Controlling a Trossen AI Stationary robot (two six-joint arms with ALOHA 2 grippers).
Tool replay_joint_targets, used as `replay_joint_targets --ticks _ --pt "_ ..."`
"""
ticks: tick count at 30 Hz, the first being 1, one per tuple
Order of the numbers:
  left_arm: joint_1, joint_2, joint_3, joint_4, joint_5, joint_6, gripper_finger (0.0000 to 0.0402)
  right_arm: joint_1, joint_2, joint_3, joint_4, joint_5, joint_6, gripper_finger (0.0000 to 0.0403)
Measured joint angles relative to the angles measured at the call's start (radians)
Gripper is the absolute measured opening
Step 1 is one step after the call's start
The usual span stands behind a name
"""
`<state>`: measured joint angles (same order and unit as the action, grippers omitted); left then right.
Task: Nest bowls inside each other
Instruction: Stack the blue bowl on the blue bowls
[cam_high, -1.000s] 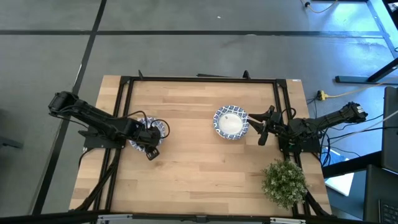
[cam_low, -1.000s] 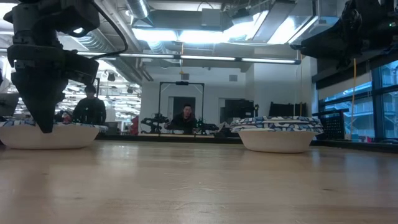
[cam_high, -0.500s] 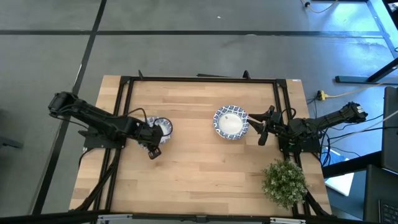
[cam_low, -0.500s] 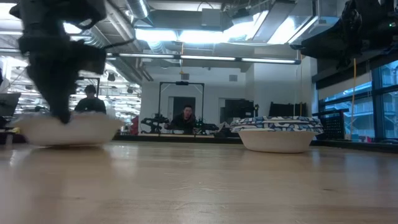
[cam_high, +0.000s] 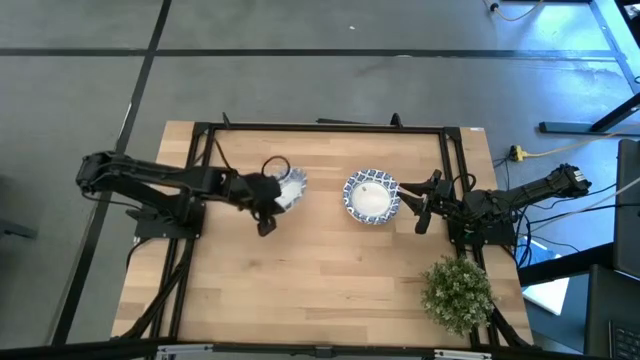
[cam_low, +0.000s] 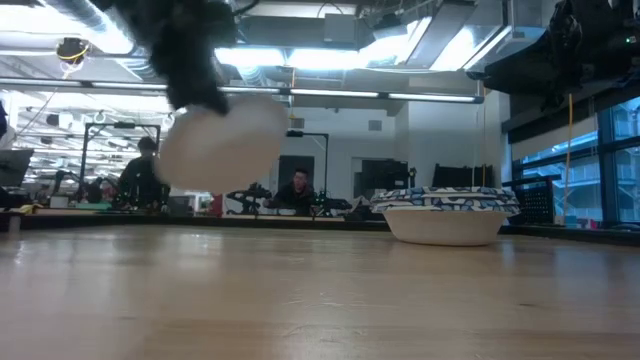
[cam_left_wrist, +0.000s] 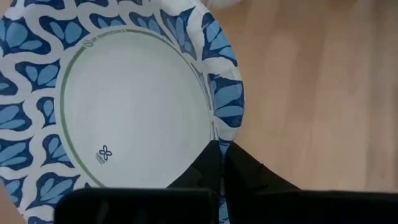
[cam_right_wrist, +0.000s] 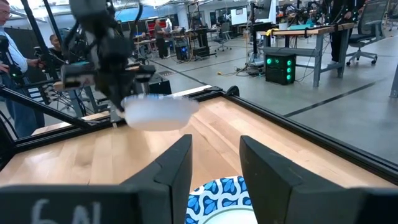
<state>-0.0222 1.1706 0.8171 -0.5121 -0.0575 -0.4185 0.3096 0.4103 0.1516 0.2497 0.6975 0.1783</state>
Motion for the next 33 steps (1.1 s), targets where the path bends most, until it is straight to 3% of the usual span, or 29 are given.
replay_joint_targets --ticks 7,12,18,33 --pt "0.091 0.054 0.052 0.050 0.042 0.074 0.0001 0.000 0.000 0.000 0.000 0.000 -0.017 0.0136" --pt "0.117 0.189 0.130 0.061 0.111 0.164 0.0001 0.000 0.000 0.000 -0.007 0.050 -0.026 0.0136" --pt "0.141 0.361 0.305 0.083 0.218 0.292 0.0000 0.000 -0.001 0.000 -0.031 0.059 -0.028 0.0136" --pt "0.168 0.673 0.745 -0.091 0.173 0.503 0.0000 0.000 -0.001 0.000 -0.096 0.061 -0.028 0.0136"
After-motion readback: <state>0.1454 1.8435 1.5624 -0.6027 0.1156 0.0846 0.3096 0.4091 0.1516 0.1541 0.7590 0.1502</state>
